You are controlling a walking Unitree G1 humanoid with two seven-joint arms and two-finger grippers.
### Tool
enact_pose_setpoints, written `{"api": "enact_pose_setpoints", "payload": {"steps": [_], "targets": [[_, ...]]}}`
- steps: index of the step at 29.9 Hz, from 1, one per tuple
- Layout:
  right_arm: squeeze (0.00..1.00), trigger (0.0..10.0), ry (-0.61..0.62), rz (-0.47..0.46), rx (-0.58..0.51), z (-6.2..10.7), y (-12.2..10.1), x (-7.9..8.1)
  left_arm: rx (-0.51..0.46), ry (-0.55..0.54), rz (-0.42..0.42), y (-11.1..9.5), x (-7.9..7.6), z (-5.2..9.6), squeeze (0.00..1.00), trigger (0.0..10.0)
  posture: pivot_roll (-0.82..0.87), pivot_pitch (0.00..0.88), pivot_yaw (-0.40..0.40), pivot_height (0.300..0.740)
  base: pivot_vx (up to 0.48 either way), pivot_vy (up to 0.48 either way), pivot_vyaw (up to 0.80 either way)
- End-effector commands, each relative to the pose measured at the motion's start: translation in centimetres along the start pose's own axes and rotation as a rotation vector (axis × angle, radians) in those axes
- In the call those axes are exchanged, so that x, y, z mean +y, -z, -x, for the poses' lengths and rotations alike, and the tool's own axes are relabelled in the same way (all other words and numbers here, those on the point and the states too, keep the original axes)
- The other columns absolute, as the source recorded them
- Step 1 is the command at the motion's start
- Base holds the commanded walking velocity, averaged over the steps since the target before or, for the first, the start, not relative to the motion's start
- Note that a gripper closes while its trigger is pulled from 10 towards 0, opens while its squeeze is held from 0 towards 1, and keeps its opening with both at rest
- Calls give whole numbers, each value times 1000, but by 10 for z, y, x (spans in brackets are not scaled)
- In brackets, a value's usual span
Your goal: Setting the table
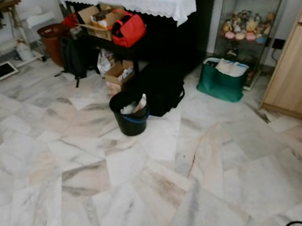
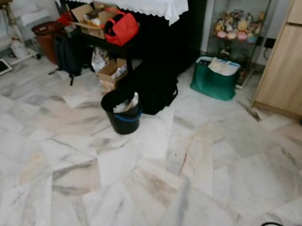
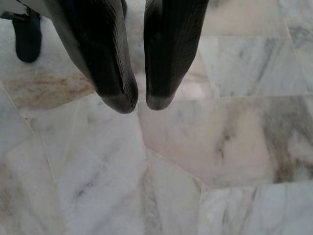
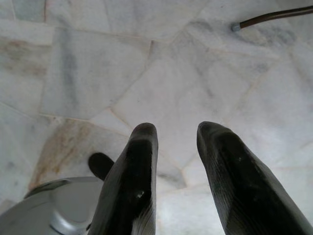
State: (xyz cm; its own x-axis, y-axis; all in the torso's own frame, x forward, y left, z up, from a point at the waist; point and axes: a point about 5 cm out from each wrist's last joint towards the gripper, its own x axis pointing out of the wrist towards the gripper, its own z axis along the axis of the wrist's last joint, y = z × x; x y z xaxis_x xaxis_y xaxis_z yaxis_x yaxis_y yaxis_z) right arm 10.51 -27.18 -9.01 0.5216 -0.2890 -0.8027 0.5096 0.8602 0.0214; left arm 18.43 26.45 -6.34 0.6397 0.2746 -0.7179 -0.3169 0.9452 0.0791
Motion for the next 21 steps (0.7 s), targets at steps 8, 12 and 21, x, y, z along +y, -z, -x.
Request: {"api": "enact_pose_setpoints", "payload": {"steps": [8,12,21], "targets": [[0,10000,13,-17,3,1,1,-2,4,-1,-29,0,1,0,0,10000,93,87,-3,740,0,-180,-693],[0,10000,13,-16,4,1,1,-2,6,-3,-27,1,1,0,0,10000,92,94,-2,740,0,0,-691],[0,10000,12,-16,3,0,1,-2,8,-4,-24,2,1,0,0,10000,90,103,-2,740,0,0,-693]]}}
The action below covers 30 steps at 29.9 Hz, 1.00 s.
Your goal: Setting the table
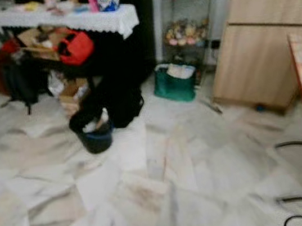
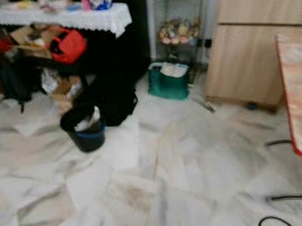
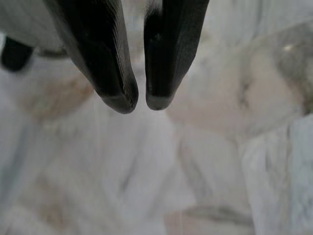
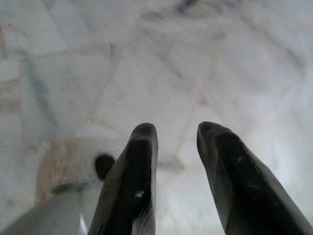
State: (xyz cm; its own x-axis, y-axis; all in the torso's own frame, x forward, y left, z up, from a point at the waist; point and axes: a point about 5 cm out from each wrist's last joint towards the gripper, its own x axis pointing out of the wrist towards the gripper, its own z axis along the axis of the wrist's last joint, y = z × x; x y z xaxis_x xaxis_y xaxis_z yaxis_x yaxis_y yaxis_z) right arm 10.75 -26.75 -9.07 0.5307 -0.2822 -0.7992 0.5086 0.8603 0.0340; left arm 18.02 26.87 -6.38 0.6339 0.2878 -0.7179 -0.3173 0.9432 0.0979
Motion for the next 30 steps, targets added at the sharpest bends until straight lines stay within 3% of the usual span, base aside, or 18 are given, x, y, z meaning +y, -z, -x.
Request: {"api": "enact_pose_setpoints", "payload": {"steps": [1,10,24,30], "targets": [[0,10000,22,-9,8,1,0,-7,6,11,-11,0,-4,-1,0,10000,91,103,-2,740,0,0,-694],[0,10000,27,-18,1,1,0,-6,3,13,-11,-2,-5,-1,0,10000,93,103,-1,740,0,0,-684],[0,10000,31,-34,-17,1,-2,-7,-1,13,-19,-3,-6,-1,0,10000,91,103,-4,740,0,-39,0],[0,10000,35,-41,-19,1,-2,-8,-2,12,-16,-2,-7,-1,0,10000,90,104,-5,740,0,0,-380]]}}
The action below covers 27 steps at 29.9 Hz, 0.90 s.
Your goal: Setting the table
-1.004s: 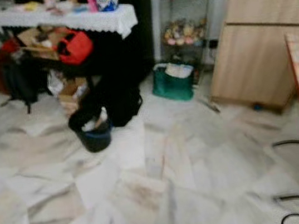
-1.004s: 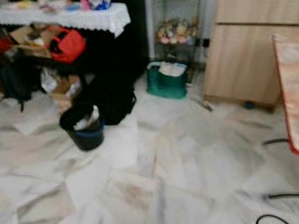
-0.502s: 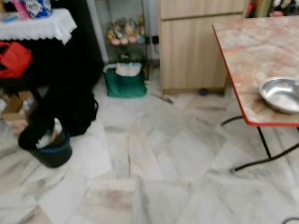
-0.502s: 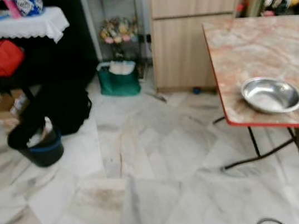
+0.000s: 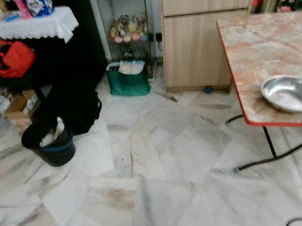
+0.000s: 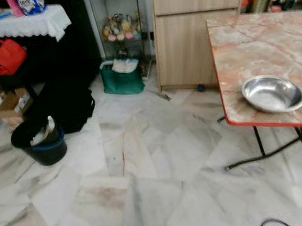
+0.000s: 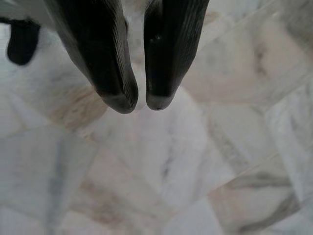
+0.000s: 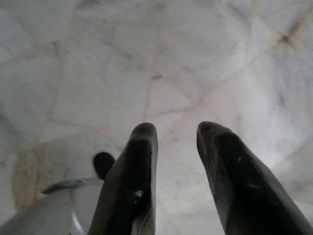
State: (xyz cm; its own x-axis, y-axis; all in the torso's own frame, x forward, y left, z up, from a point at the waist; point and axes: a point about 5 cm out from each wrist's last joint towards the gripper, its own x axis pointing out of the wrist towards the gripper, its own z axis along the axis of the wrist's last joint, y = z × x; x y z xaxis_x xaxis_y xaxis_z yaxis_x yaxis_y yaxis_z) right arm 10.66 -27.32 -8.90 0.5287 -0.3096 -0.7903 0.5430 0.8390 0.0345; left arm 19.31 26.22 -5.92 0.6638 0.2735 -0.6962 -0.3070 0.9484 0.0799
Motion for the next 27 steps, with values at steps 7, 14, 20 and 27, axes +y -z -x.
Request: {"api": "enact_pose_setpoints", "payload": {"steps": [7,14,20,27], "targets": [[0,10000,13,-10,-7,1,0,-3,32,-9,-18,9,4,2,0,10000,91,104,-6,740,0,0,0],[0,10000,11,-13,0,1,1,-3,32,-8,-18,9,4,2,0,10000,91,101,-7,740,0,-40,-335],[0,10000,15,-6,-14,1,0,-3,29,-8,-21,9,4,2,0,10000,92,101,-8,740,0,-138,-130],[0,10000,18,-6,-11,1,0,-3,27,-11,-19,8,4,2,0,10000,93,101,-9,740,0,-236,0]]}}
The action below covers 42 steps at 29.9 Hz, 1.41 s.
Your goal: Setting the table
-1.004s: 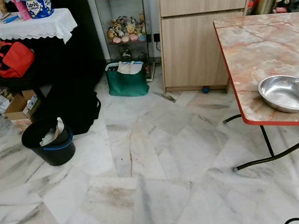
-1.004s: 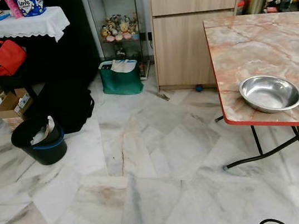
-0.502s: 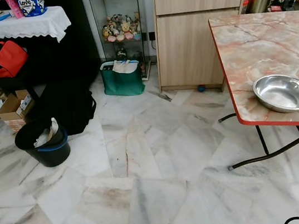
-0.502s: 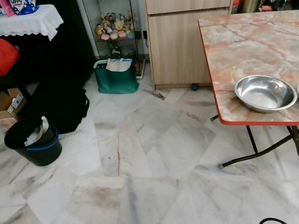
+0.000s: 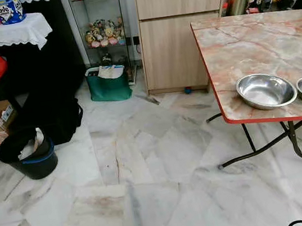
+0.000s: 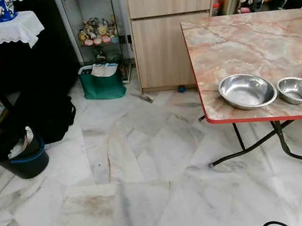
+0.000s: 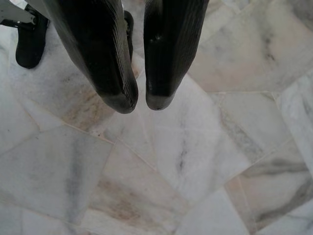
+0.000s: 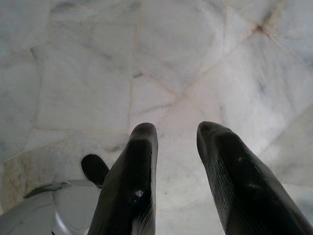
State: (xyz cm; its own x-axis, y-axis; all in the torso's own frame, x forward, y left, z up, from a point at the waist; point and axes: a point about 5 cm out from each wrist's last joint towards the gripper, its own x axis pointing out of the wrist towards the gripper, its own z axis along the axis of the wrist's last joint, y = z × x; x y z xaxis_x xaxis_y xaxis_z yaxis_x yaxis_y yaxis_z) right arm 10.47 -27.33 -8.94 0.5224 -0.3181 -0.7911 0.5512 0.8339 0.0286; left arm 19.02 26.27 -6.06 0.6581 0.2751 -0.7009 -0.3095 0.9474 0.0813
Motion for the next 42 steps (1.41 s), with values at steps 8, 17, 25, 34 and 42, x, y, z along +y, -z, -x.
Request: {"api": "enact_pose_setpoints", "payload": {"steps": [8,17,25,34,42], "targets": [[0,10000,6,-4,-13,0,-2,-2,19,-7,-20,6,2,1,0,10000,93,102,-9,740,0,-256,0],[0,10000,1,-8,-11,0,-2,-2,16,-7,-19,4,2,1,0,10000,96,101,-10,740,0,-254,0],[0,10000,8,-1,-21,0,-3,-2,16,-5,-14,4,1,1,0,10000,95,101,-12,740,0,-160,0],[0,10000,12,-6,-18,0,-3,-3,14,16,16,3,-1,1,0,10000,97,101,-14,740,0,0,-55],[0,10000,14,-2,-16,0,-2,-3,-1,14,29,-2,-2,-1,0,10000,94,101,-11,740,0,0,-652]]}}
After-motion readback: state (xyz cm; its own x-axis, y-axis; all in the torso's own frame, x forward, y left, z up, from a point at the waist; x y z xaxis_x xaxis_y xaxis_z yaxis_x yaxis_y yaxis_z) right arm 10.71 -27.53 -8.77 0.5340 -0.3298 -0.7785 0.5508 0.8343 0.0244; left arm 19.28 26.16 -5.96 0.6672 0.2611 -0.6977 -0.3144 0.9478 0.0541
